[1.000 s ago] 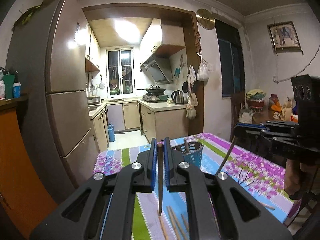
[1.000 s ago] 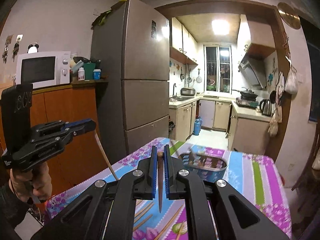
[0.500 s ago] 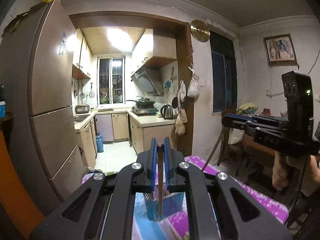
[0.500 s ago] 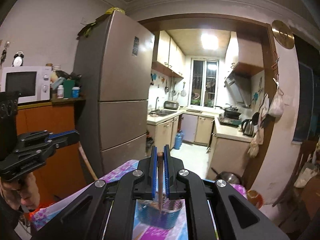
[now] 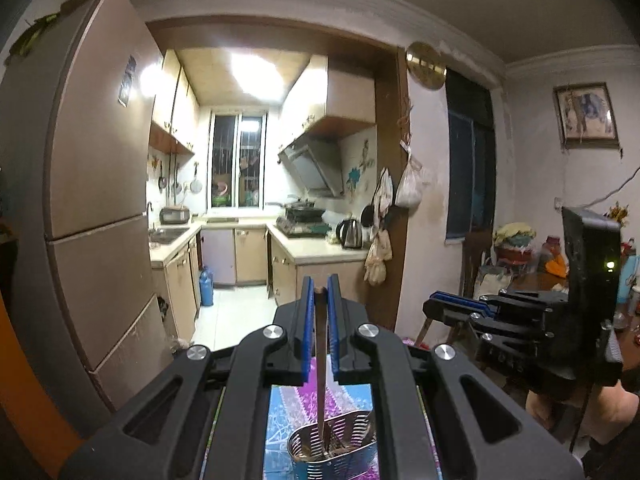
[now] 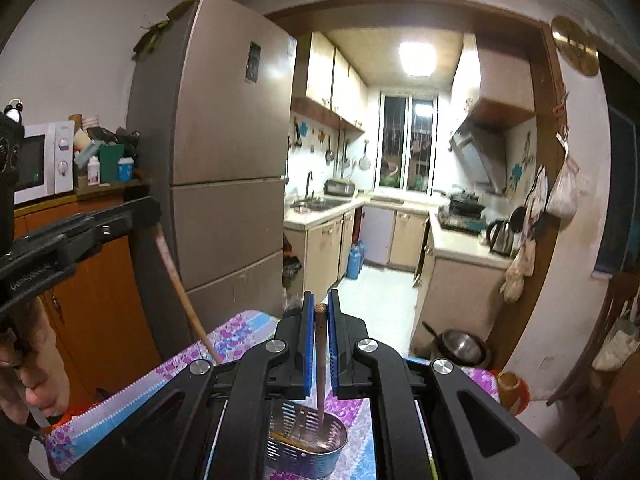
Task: Organize utensils
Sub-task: 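Raise the left tool's chopstick over the blue holder while the right tool carries its own, then open the left tool over the holder while the right tool releases its chopstick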
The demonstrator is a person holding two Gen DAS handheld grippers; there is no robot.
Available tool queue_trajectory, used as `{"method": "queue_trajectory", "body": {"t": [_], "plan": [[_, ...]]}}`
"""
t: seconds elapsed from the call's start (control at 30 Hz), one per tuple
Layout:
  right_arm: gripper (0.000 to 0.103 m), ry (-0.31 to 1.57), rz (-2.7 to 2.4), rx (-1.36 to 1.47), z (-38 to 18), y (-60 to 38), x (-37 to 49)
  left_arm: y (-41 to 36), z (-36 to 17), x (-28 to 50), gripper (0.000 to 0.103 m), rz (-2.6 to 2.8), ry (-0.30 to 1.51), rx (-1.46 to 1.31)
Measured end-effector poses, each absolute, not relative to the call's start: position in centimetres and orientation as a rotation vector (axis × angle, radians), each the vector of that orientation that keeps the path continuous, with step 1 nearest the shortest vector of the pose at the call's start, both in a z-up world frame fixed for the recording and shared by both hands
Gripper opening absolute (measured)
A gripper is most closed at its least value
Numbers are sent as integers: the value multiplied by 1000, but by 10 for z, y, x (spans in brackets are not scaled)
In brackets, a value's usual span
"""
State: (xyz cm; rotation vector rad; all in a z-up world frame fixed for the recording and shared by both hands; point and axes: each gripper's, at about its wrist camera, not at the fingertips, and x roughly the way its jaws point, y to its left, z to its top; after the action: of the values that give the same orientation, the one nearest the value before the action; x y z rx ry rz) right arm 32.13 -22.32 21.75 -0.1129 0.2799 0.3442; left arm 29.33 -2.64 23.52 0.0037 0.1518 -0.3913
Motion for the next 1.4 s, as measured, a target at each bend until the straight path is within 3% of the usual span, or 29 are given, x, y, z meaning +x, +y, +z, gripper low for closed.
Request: {"method": "queue_trajectory", "body": {"t": [0.27,0.7,0.77,0.83,0.87,1.07,1.2,1.4], "plan": [[8,342,348,-81,186,-234,350,-36,197,336,5,-378,252,15],[8,383,386,-45,170,-236,364,-40,183,358,6,-370,292,13],[10,389,384,-39,170,-241,364,-38,183,356,14,-363,297,13],[22,372,377,-32,174,-245,357,-34,187,349,46,-347,277,11],[24,363,374,-26,176,-248,351,-30,190,344,50,-337,263,11],[38,273,395,-10,183,-251,278,-5,200,292,59,-321,192,19],[50,250,450,-31,150,-231,210,12,188,241,70,-299,151,63],[51,293,479,-123,74,-191,140,39,145,178,74,-250,178,121]]}}
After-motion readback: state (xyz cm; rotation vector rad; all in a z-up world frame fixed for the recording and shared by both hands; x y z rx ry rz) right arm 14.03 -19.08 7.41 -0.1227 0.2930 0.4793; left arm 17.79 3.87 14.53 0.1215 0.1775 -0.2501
